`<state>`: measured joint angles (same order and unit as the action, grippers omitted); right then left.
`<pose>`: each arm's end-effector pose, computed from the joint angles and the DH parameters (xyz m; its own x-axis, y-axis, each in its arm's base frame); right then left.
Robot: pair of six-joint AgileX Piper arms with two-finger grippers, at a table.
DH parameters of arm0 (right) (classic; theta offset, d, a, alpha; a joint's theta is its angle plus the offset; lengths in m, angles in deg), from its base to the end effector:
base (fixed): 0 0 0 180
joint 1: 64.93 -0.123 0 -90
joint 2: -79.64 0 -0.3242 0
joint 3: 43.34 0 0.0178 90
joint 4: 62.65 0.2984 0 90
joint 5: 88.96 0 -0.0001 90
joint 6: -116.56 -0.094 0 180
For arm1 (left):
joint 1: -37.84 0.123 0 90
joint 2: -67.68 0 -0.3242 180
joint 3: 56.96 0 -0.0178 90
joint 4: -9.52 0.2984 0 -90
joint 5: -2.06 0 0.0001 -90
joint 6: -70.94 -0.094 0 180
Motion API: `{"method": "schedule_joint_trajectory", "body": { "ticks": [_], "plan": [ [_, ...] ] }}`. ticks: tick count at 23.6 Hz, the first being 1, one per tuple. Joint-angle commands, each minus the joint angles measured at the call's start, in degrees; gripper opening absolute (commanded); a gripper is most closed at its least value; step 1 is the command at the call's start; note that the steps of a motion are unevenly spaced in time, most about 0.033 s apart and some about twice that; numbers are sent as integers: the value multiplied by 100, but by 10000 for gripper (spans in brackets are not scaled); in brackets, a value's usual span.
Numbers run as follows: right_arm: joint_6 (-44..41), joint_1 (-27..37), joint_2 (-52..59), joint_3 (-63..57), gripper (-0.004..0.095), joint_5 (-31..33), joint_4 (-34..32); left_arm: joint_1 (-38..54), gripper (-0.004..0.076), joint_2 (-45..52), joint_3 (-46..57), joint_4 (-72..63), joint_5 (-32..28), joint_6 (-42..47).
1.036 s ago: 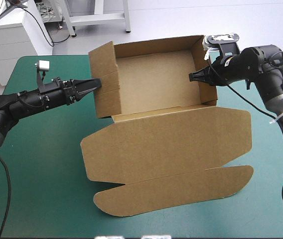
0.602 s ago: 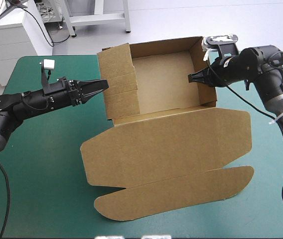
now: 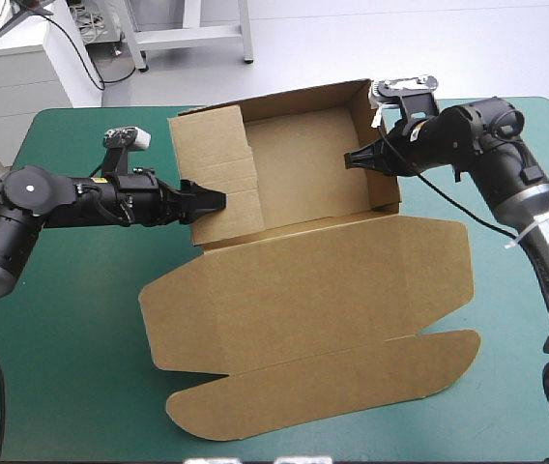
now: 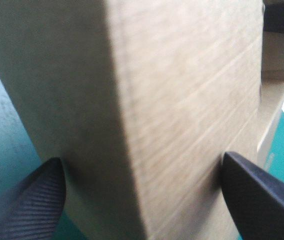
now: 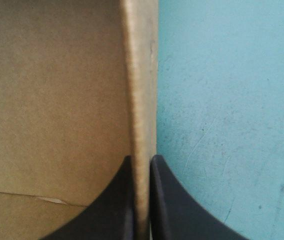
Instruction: Fold the box
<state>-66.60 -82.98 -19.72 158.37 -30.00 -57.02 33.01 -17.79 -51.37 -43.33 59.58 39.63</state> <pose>0.3825 0.1330 0.4561 -0.7241 -0.1252 -0.6782 -0.2888 0.9480 0.1334 0.3161 -0.0902 0.4096 -0.7352 0.0101 -0.6778 0.4895 0.6997 -0.5205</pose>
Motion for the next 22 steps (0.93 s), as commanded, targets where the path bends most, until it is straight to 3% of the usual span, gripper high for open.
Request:
{"method": "schedule_joint_trajectory", "body": {
  "ticks": [1, 6, 13, 22],
  "plan": [
    [-360, -363, 263, 178, 1, -411, -244, -686, 599, 371, -528, 1002, -1039, 1335],
    [-1036, -995, 263, 178, 1, -411, -1231, -1006, 599, 371, -826, 2514, -1356, 2896],
    [-1549, -1421, 263, 178, 1, -438, -1661, -1006, 599, 348, -813, 2879, -1375, 3224],
    [-1730, -1422, 267, 178, 1, -515, -1591, -1015, 599, 73, -788, 3129, -1453, 3263]
  ]
}}
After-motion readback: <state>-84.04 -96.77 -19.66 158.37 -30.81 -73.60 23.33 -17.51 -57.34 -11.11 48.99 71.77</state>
